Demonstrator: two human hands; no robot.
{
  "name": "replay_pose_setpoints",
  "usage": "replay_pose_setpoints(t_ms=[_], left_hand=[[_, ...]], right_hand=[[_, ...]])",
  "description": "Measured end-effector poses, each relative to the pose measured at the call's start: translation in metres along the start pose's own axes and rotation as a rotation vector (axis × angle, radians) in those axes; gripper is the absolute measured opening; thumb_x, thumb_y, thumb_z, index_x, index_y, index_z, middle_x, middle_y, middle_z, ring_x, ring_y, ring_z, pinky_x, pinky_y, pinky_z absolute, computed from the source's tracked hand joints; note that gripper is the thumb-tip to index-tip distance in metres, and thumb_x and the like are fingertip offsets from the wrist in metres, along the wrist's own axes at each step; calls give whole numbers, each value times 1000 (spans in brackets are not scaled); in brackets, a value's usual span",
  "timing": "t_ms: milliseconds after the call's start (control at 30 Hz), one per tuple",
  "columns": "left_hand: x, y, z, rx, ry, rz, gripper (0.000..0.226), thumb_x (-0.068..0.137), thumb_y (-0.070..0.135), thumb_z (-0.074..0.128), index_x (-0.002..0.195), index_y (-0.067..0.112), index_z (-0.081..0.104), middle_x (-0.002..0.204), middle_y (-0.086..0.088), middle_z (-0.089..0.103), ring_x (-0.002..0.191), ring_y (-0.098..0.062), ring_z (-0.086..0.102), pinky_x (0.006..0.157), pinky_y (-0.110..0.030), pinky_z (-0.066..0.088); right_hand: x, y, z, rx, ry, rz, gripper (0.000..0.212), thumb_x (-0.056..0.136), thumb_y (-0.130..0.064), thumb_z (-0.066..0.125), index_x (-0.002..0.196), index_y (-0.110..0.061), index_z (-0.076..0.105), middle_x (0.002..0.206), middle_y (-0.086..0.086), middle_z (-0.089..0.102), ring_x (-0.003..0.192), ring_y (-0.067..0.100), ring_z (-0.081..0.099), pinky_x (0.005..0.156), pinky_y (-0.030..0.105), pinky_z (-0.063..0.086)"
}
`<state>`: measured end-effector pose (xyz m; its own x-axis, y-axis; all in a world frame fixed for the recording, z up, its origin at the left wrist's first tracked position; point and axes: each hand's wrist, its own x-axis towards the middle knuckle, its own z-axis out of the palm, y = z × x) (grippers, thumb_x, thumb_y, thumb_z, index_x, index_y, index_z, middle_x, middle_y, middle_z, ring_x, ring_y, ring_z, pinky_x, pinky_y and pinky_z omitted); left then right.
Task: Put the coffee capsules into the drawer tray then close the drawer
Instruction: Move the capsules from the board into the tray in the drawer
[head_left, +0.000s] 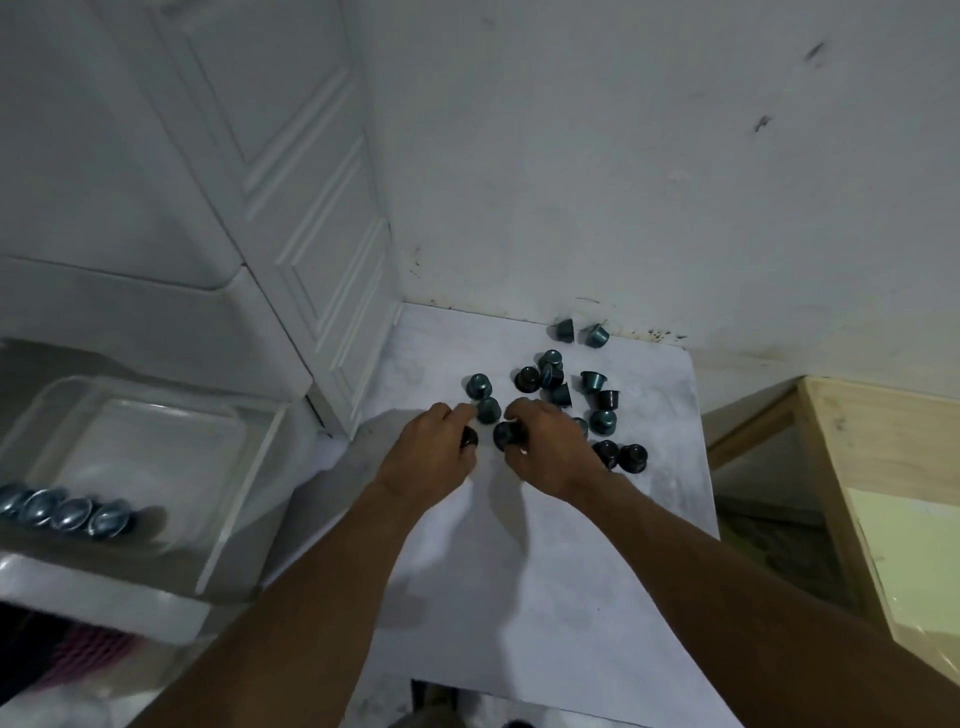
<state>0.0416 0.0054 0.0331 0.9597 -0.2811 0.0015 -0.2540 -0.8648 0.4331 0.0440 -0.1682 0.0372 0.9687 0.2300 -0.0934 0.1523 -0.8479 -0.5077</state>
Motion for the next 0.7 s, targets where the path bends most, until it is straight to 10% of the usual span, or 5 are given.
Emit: replay_pose_setpoints(t_ms=[700], left_hand=[[-116, 89, -81, 17, 500, -311, 29, 78, 36, 70, 98, 17, 62, 92, -2, 65, 84, -19, 58, 75, -30, 47]], right_hand=[[-76, -48, -65, 102, 179, -342, 22, 77, -27, 69, 87, -16, 52, 86, 1, 61, 77, 19, 54, 66, 33, 43]])
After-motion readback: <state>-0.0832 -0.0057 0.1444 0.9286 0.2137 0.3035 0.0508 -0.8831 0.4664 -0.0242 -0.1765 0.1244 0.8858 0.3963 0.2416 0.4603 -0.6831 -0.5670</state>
